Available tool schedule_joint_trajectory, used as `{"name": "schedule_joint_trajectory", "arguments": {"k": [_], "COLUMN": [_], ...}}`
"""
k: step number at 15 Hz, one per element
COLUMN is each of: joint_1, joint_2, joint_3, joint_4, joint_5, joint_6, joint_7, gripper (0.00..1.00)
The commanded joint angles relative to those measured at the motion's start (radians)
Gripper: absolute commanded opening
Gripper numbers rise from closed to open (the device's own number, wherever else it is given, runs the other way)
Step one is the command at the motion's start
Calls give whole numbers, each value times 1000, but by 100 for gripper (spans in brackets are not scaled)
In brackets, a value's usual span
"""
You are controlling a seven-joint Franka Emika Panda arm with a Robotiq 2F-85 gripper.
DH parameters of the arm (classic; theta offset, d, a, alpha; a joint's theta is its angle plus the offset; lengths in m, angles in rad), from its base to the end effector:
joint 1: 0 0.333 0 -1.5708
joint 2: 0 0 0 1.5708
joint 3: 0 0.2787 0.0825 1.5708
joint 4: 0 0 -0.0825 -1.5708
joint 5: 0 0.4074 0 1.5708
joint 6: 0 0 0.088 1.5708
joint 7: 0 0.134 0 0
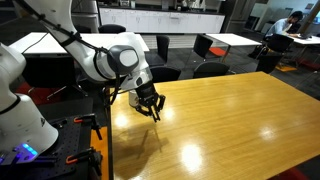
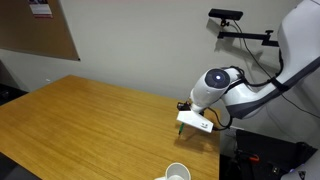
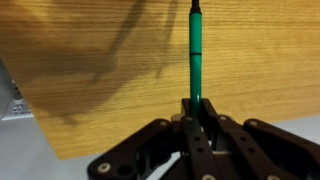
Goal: Remove the pen from the mug and put it on the table
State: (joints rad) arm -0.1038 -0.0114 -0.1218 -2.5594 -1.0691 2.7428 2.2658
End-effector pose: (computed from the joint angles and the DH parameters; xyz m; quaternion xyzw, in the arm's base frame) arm 0.4690 -0.0813 0.1982 0.6981 -0.6686 0.2501 0.0551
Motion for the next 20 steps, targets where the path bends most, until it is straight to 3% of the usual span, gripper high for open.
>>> {"name": "schedule_joint_trajectory", "arguments": {"k": [1, 2, 3, 5, 12, 20], "joint_1": [-7, -7, -6, -3, 24, 87], "joint_2": [31, 35, 40, 46, -3, -144], "joint_3": [-8, -8, -7, -3, 31, 82], "joint_4": [29, 32, 35, 39, 14, -31], "joint_5": [23, 30, 34, 45, 127, 350], "joint_6": [45, 48, 57, 62, 56, 31], "joint_7": [-27, -32, -39, -45, -168, -449], "gripper": [3, 10, 37, 44, 99, 100]}}
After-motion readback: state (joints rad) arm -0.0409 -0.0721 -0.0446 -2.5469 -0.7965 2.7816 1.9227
